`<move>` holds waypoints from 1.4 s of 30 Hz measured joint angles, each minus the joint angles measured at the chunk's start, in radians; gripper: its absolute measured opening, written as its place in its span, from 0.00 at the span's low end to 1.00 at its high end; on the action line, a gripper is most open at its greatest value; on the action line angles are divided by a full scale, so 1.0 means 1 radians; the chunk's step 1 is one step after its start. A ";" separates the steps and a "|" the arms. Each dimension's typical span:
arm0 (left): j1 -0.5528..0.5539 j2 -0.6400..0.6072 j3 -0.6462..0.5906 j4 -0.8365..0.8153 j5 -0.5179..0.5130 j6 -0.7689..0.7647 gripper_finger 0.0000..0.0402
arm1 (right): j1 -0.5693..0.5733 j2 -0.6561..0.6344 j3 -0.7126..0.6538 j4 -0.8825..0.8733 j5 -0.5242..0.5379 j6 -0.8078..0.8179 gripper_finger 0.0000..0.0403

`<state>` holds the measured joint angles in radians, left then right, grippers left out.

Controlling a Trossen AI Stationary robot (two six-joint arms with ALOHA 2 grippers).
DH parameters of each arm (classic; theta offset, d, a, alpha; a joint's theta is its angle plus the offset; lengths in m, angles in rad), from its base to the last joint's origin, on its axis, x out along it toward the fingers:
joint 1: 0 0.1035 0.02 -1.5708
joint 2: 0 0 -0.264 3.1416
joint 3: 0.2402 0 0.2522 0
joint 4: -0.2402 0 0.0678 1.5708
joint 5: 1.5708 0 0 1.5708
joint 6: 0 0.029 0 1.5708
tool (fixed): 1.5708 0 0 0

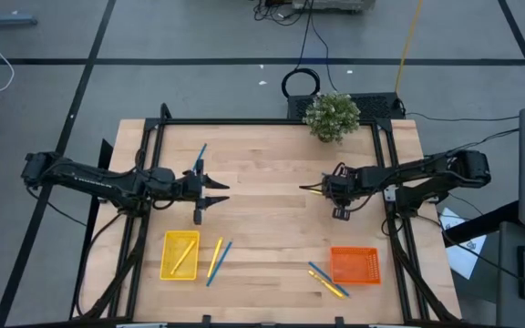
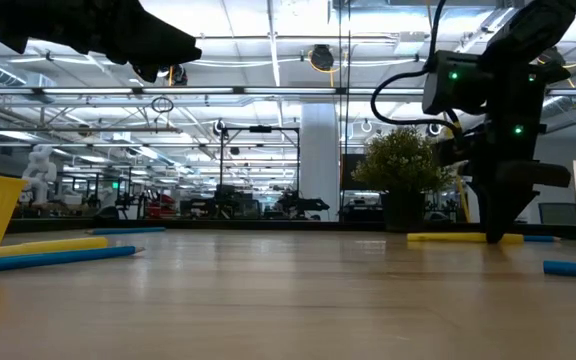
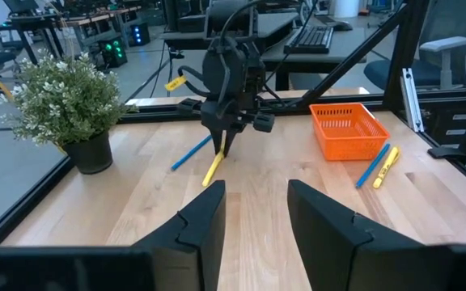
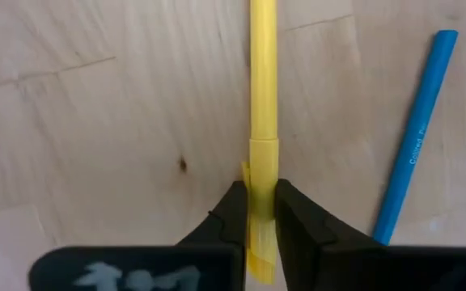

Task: Sort pens & pencils
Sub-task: Put the top yellow pen into the yellow bin

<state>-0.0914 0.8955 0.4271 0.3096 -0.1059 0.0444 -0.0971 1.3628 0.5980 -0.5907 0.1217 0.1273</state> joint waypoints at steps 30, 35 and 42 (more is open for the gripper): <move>0.000 0.000 0.000 -0.001 0.000 -0.009 0.35 | 0.073 -0.163 -0.003 0.508 -0.022 -0.078 0.01; 0.000 0.000 0.000 -0.001 0.000 -0.005 0.35 | 0.053 -0.152 -0.002 0.504 -0.016 0.004 0.00; 0.000 0.000 0.000 0.000 0.000 -0.005 0.35 | -0.010 -0.069 -0.002 0.420 0.009 -0.045 0.21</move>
<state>-0.0914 0.8955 0.4271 0.3099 -0.1059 0.0399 -0.1072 1.2936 0.5957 -0.1703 0.1304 0.0823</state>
